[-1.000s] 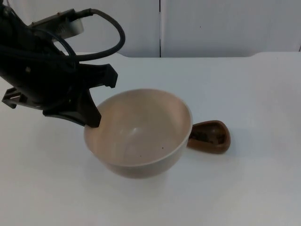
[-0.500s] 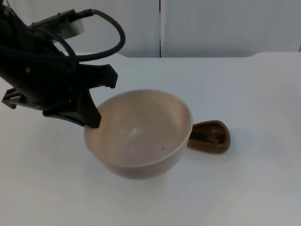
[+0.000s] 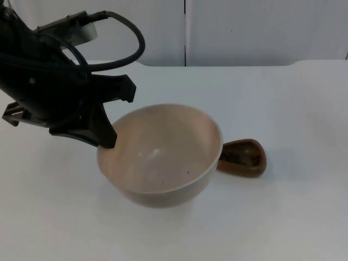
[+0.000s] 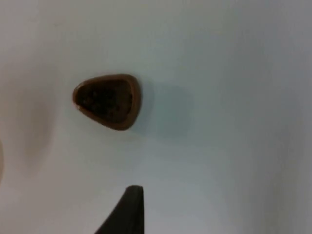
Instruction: Pick up the bowl with the left hand and pour the coffee beans from the cup into the bowl with the right hand.
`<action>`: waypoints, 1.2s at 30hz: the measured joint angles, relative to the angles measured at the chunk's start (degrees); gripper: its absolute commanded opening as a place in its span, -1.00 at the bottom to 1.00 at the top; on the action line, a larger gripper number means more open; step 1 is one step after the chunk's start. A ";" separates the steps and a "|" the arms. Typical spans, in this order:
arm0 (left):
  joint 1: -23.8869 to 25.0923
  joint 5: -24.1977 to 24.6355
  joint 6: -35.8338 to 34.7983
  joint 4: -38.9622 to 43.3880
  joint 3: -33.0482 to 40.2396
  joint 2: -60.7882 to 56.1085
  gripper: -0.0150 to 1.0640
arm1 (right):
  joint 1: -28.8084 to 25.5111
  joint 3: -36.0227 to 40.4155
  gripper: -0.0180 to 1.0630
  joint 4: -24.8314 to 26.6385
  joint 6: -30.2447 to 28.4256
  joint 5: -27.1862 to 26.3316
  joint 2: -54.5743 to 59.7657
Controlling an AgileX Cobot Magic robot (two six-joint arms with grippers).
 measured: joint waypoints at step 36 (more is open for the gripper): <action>0.00 -0.33 0.00 0.00 0.00 0.00 -0.98 | 17.13 -19.40 0.81 -12.95 20.55 -0.53 30.77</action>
